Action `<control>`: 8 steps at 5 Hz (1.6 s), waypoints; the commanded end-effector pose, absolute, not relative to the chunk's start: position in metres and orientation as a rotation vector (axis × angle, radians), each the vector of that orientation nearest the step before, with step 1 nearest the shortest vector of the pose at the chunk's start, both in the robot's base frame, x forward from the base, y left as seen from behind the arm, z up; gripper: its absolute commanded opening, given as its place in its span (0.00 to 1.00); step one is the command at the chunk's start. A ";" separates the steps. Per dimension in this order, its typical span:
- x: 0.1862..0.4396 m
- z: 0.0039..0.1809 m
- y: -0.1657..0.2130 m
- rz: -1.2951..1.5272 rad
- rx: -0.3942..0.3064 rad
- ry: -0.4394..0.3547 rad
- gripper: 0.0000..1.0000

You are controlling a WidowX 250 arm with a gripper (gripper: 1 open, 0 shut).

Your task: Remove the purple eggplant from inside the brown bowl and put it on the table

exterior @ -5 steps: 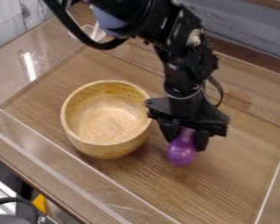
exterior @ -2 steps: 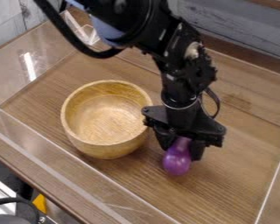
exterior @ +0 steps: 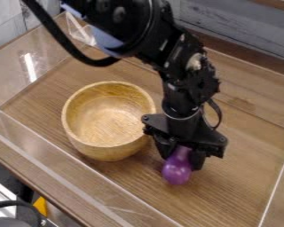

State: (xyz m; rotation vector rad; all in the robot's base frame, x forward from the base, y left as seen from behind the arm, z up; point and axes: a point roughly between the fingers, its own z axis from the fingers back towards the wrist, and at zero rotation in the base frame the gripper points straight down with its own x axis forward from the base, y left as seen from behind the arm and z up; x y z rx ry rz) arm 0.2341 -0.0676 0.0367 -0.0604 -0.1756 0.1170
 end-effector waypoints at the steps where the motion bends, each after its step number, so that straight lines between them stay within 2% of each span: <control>1: 0.234 0.042 -0.070 0.106 -0.060 -0.206 0.00; 6: 0.218 0.022 -0.071 0.098 -0.018 -0.155 0.00; 8: 0.212 0.019 -0.072 0.097 -0.005 -0.132 0.00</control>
